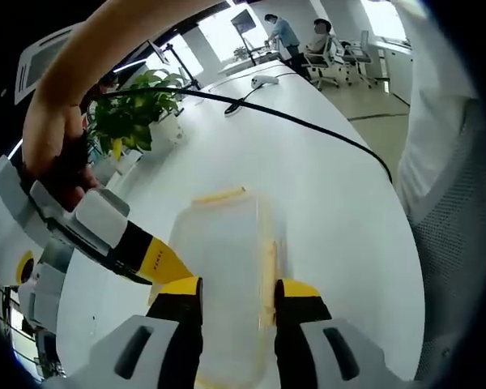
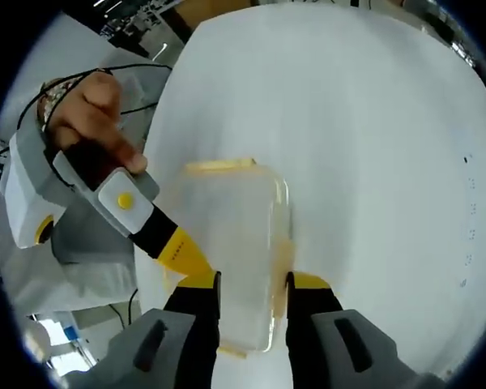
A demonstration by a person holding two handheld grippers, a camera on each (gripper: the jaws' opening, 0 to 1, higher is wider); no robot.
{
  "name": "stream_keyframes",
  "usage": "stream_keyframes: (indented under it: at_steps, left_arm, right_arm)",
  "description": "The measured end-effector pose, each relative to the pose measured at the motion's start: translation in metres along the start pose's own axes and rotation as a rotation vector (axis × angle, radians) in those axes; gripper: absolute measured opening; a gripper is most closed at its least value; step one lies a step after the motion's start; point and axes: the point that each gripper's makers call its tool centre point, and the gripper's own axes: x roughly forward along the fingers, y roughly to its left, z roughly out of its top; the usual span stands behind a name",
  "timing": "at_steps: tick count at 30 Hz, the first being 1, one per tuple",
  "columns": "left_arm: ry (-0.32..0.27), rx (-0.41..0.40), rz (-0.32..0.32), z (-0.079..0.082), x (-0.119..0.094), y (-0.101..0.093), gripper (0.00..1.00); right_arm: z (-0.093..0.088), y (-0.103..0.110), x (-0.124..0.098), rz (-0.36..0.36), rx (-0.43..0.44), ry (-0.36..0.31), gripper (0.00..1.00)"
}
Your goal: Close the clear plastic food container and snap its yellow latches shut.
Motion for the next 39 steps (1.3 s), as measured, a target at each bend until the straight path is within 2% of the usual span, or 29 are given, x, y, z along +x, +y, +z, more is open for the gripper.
stream_keyframes:
  at_steps: [10,16,28,36,39]
  left_arm:
    - [-0.006,0.003,0.003,0.001,0.001,0.001,0.28]
    - [-0.015,0.003,0.002,0.001,0.002,0.002,0.29]
    - [-0.019,-0.014,-0.012,0.001,0.000,0.002,0.30]
    - [-0.011,-0.019,0.002,0.001,0.001,0.001,0.30]
    - [-0.029,-0.069,-0.036,0.002,0.000,-0.003,0.35]
  right_arm:
    - [0.003,-0.003,-0.001,-0.005,0.004,-0.011,0.29]
    - [0.003,-0.003,-0.003,-0.010,0.000,-0.082,0.29]
    - [0.006,-0.004,-0.008,-0.182,-0.043,-0.109,0.28]
    - [0.005,-0.004,-0.010,-0.285,-0.056,-0.160,0.27]
    - [0.004,-0.004,-0.011,-0.302,-0.060,-0.180,0.26]
